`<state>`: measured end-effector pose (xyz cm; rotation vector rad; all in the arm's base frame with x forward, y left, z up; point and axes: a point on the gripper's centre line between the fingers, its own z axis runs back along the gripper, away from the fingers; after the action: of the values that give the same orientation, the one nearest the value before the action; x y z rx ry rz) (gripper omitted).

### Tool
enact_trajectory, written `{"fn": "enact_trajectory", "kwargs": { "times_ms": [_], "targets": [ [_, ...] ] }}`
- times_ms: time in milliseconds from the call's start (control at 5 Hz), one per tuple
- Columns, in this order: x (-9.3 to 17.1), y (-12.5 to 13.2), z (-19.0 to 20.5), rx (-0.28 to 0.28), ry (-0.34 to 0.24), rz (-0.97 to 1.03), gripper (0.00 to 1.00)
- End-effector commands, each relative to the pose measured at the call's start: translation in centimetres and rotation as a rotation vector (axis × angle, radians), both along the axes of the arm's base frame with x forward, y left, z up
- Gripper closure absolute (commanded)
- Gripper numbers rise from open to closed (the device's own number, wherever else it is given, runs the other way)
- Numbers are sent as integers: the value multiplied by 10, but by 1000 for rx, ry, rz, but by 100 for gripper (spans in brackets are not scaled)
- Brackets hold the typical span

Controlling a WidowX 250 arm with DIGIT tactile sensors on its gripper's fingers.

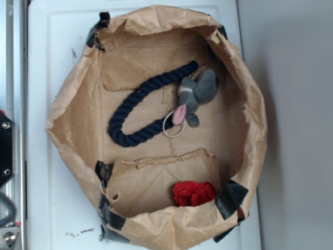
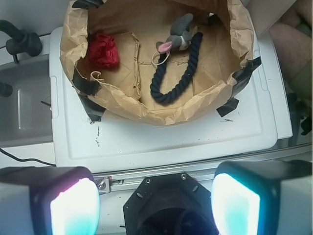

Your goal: Grab the blue rope.

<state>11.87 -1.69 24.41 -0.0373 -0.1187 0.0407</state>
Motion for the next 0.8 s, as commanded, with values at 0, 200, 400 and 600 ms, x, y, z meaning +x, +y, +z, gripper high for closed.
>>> {"fn": "enact_trajectory", "kwargs": {
  "times_ms": [0,200,400,600],
  "targets": [
    [0,0,0,0,0,0,0],
    [50,10,-9,34,-17,24,0],
    [100,16,9,-59,-59,10,0],
    [100,16,9,-59,-59,10,0]
  ]
}}
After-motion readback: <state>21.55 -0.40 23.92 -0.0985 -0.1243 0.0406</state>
